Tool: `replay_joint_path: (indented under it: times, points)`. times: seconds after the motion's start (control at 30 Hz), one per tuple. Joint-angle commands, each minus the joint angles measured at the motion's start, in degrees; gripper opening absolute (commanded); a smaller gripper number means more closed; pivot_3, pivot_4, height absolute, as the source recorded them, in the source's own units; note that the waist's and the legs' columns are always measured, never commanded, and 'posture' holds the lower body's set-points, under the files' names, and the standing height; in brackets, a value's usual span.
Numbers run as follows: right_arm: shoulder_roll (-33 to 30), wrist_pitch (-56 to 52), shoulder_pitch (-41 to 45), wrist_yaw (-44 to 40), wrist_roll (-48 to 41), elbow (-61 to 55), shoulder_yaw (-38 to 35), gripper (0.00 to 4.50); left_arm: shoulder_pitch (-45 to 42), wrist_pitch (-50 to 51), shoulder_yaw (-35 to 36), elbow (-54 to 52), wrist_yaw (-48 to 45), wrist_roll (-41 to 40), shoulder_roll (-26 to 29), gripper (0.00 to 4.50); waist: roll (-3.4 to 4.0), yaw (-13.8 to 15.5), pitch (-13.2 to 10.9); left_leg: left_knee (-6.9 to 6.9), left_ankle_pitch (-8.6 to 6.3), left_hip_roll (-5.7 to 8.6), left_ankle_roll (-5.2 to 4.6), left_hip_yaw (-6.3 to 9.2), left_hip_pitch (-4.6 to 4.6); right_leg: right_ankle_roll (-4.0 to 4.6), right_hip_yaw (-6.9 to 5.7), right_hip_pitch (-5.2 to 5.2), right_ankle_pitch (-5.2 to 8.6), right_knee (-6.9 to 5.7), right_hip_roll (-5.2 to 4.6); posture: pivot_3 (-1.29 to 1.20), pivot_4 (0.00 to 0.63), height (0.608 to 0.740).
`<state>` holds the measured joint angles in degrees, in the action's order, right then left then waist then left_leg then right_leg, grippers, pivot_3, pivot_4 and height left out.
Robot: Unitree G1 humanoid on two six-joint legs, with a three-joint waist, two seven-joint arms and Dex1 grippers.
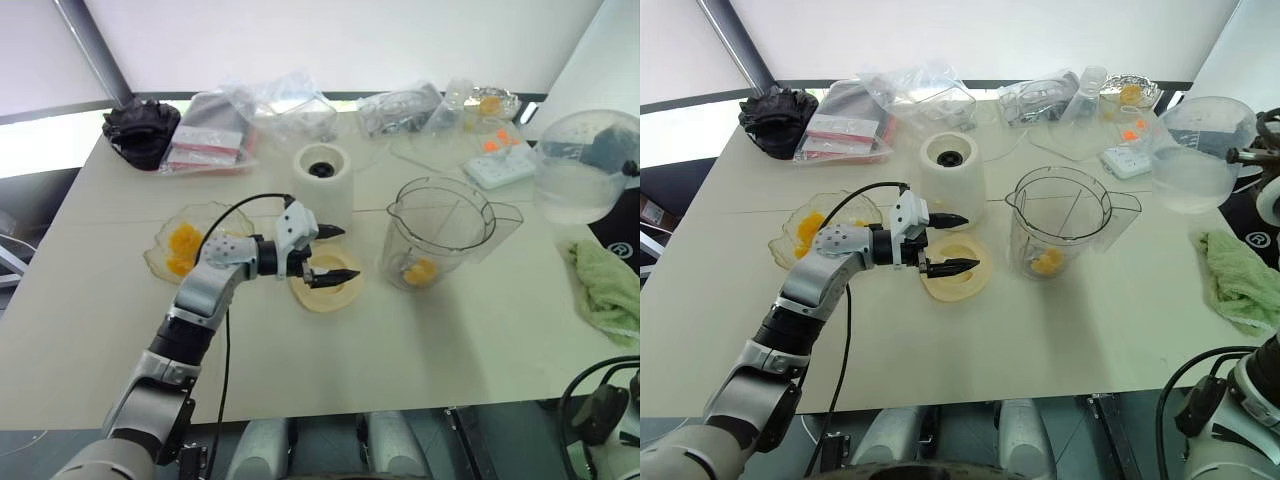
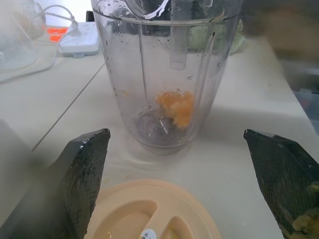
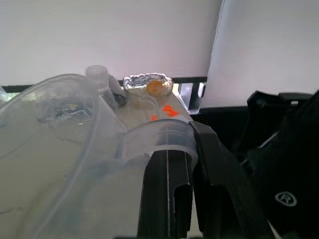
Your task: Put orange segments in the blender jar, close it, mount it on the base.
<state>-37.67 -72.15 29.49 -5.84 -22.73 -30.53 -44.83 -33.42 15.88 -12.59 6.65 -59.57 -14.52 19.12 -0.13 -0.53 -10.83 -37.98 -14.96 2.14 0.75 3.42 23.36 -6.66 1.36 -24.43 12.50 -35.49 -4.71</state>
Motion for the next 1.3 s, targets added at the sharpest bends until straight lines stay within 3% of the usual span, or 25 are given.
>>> replay_joint_path:
  times: [0.03,0.27,0.63,1.03,1.3]
  points:
    - [3.0,1.8,1.6,2.4,0.1,0.5,-5.0,0.05,-0.9,-0.3,0.5,-1.3,0.1,-0.4,0.2,4.50,0.00,0.0,0.0,0.00,0.00,0.01,0.00,0.00,0.00,0.00,0.00,0.00,0.00,-0.01,0.00,0.00,0.150,0.740]
    - [9.9,8.3,1.1,5.5,0.7,5.2,-6.0,0.05,-0.2,0.4,1.9,-2.8,1.4,-0.4,1.4,4.50,0.09,-0.3,0.0,0.00,0.00,0.03,0.00,-0.04,-0.07,-0.01,0.01,-0.01,-0.01,-0.15,0.02,0.00,0.150,0.740]
    - [16.4,27.5,-2.9,6.4,3.0,17.7,-0.1,0.05,5.2,5.3,6.5,-11.1,7.3,-1.8,5.4,4.50,0.11,-0.3,0.1,0.00,0.00,0.03,0.00,-0.03,-0.22,0.00,0.02,-0.04,0.01,-0.53,0.04,0.00,0.150,0.740]
    - [15.4,47.0,-5.9,7.1,4.7,34.6,1.9,0.05,10.0,10.2,8.6,-20.3,13.5,-2.4,7.5,4.50,0.13,-0.4,0.1,-0.01,0.01,0.05,0.01,-0.05,-0.23,0.00,0.04,-0.04,0.01,-0.53,0.05,0.00,0.150,0.740]
    - [15.3,54.0,-6.5,8.2,2.9,42.4,1.6,0.05,10.5,11.7,9.1,-22.3,14.8,-3.2,8.5,4.50,0.14,-0.5,0.0,0.00,0.01,0.04,0.01,-0.11,-0.25,0.01,0.06,-0.04,0.01,-0.54,0.07,0.00,0.150,0.740]
